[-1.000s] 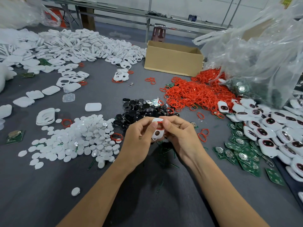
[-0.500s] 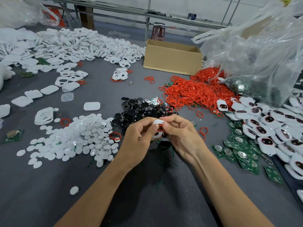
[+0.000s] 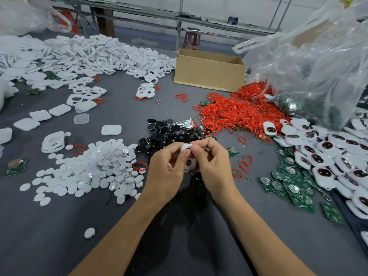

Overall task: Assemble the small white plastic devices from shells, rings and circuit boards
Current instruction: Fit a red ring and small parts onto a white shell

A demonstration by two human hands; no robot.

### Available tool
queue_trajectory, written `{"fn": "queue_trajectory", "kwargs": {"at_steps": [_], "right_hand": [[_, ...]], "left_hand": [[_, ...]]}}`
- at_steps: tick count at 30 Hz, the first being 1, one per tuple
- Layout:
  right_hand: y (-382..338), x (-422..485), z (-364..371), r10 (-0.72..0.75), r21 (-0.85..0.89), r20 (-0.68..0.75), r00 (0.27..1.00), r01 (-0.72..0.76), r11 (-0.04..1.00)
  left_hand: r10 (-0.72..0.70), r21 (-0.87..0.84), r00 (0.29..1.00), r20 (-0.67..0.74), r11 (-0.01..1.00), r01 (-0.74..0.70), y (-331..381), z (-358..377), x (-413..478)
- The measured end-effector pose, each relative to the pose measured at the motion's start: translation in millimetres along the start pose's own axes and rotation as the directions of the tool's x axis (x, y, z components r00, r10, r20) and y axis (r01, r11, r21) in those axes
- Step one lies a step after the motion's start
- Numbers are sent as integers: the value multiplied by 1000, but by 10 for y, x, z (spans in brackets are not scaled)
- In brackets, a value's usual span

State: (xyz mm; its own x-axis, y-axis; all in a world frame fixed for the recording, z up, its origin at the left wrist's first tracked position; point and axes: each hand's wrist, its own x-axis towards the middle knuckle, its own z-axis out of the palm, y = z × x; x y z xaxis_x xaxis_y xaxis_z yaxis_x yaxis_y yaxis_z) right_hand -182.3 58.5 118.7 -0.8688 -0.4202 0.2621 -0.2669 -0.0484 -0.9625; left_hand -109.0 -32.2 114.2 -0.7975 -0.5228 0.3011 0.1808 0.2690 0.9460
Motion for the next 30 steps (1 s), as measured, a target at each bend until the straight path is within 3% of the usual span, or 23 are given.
{"fn": "queue_trajectory", "kwargs": {"at_steps": [4, 6, 11, 15, 19, 23, 26, 28, 30], "right_hand": [[-26, -5, -30, 41, 52, 70, 997, -44, 998], [-44, -18, -33, 24, 74, 108, 994, -32, 997], [-52, 1, -50, -20, 3, 56, 998, 20, 1000], [-60, 18, -80, -31, -28, 115, 993, 34, 999], [-103, 94, -257, -108, -285, 126, 986, 140, 948], [-141, 166, -494, 73, -565, 453, 888, 223, 795], [-124, 185, -543, 166, -687, 522, 836, 298, 663], [-107, 184, -530, 150, -678, 491, 858, 268, 684], [-114, 172, -495, 113, -612, 416, 902, 186, 769]], "left_hand": [[-45, -40, 998, -32, 998, 44, -47, 4, 23], [-103, -138, 994, -28, 986, 98, -68, -8, 49], [-143, -233, 989, 25, 962, 145, -68, -2, 62], [-217, -346, 976, 11, 915, 208, -77, -3, 80], [-302, -550, 953, 11, 795, 258, -62, -93, 138], [-301, -611, 953, 22, 750, 251, -60, -122, 161], [-286, -594, 958, 30, 765, 247, -64, -102, 157], [-282, -586, 959, 27, 773, 244, -80, -104, 156], [-286, -588, 958, 29, 770, 247, -98, -107, 153]]}}
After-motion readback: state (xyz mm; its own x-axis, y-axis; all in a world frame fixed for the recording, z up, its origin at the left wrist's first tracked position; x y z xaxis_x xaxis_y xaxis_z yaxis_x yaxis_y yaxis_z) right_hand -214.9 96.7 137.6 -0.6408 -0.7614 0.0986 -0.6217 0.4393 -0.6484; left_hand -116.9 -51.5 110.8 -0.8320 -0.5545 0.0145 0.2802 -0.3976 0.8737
